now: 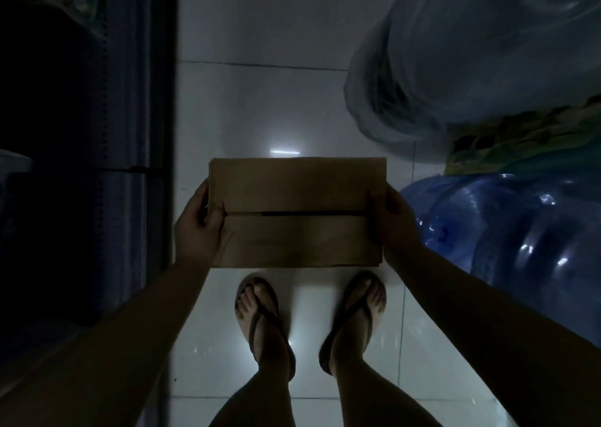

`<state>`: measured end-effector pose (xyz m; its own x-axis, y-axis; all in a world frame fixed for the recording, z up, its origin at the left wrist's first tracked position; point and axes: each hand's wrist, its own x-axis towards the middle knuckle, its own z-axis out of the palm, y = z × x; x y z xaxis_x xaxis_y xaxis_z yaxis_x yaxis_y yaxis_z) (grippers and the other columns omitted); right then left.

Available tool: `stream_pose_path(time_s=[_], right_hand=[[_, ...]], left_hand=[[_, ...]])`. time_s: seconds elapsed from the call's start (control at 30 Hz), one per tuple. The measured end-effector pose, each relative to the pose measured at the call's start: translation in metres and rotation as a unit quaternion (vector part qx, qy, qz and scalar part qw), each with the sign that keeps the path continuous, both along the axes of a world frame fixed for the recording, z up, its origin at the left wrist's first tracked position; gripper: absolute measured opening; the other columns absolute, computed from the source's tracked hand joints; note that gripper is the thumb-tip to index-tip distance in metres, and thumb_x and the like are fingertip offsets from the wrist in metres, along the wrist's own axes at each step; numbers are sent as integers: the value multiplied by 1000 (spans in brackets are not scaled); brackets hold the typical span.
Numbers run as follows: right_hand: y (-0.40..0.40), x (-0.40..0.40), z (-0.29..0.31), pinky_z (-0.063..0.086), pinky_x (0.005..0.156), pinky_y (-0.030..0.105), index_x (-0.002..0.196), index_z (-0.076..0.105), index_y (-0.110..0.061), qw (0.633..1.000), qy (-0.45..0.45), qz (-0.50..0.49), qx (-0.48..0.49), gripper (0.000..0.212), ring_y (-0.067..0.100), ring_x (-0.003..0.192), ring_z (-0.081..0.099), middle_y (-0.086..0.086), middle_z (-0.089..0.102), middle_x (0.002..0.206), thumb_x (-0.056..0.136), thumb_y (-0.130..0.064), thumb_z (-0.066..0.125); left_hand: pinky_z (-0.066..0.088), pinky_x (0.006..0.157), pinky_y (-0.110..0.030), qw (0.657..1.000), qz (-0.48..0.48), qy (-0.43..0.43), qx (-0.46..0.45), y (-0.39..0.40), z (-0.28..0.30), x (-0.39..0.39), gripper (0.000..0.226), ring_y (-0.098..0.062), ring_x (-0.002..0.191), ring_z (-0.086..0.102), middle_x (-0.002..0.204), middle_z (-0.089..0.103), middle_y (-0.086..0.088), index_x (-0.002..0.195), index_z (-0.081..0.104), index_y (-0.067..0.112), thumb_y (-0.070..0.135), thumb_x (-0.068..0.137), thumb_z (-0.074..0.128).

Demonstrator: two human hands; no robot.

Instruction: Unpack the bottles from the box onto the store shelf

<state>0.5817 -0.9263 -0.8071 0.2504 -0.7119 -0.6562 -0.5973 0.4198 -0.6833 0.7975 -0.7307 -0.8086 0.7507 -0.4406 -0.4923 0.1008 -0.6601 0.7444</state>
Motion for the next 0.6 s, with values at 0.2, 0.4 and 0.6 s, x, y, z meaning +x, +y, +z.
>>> stream_pose_path(time_s=[0.2,0.4,0.6], right_hand=[[7,4,-36,49,82,31,128,54,-20,999,17,-27,-18,35,13,97,61,0,64,111,99,-39,43],[8,6,-16,47,82,25,130,52,-11,996,70,-19,-58,36,24,107,61,8,64,115,98,-28,50],[5,18,85,36,77,11,140,42,-15,993,80,-9,-81,44,4,107,46,1,53,129,98,-24,50]], left_hand=[[41,106,-31,999,28,-25,23,-2,-34,-6,45,-11,122,52,137,55,1,142,45,24,30,98,50],[39,103,-28,997,3,-33,67,-1,-10,-5,48,-13,126,49,141,52,-2,143,43,20,28,97,53],[42,88,-17,997,-35,-46,55,-19,76,-6,45,-16,121,52,133,55,-1,137,51,18,14,92,59]])
